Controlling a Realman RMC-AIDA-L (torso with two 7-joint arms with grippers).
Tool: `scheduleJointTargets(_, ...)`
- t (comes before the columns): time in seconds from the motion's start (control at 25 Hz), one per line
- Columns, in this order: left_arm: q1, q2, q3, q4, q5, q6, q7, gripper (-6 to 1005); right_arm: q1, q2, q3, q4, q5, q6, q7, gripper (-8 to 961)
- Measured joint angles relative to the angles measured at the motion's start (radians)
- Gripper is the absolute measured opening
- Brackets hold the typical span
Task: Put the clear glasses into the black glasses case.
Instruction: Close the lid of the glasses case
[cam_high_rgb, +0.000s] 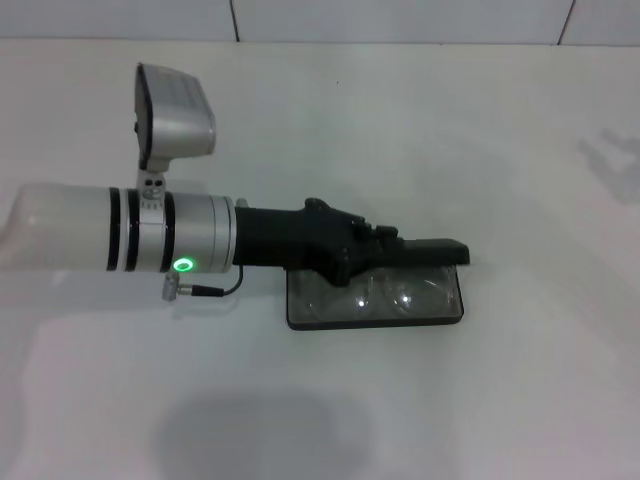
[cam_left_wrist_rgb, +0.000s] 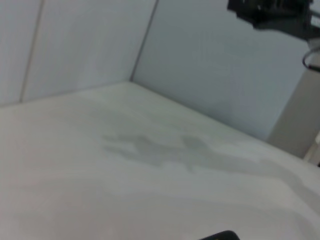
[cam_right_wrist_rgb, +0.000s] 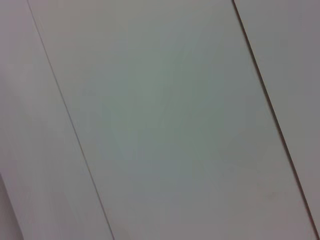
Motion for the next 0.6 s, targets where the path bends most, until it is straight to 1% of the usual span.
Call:
scheduleJointTargets(0.12, 0.000, 0.000, 0.044, 0.000, -0.002, -0.002, -0.008, 109, 0.000, 0.000, 0.000, 0.001, 0.000, -0.005, 0.000, 438)
scheduleJointTargets(0.36, 0.009, -0.003, 0.085, 0.000, -0.001, 0.005, -0.008, 109, -0.003, 0.002, 0.000, 0.002, 0.000, -0.027, 0.000, 446)
scheduleJointTargets(0.6, 0.026, -0.004, 0.111, 0.004, -0.001, 0.070, 0.023, 108, -0.008, 0.001, 0.004, 0.022, 0.000, -0.056, -0.001, 454)
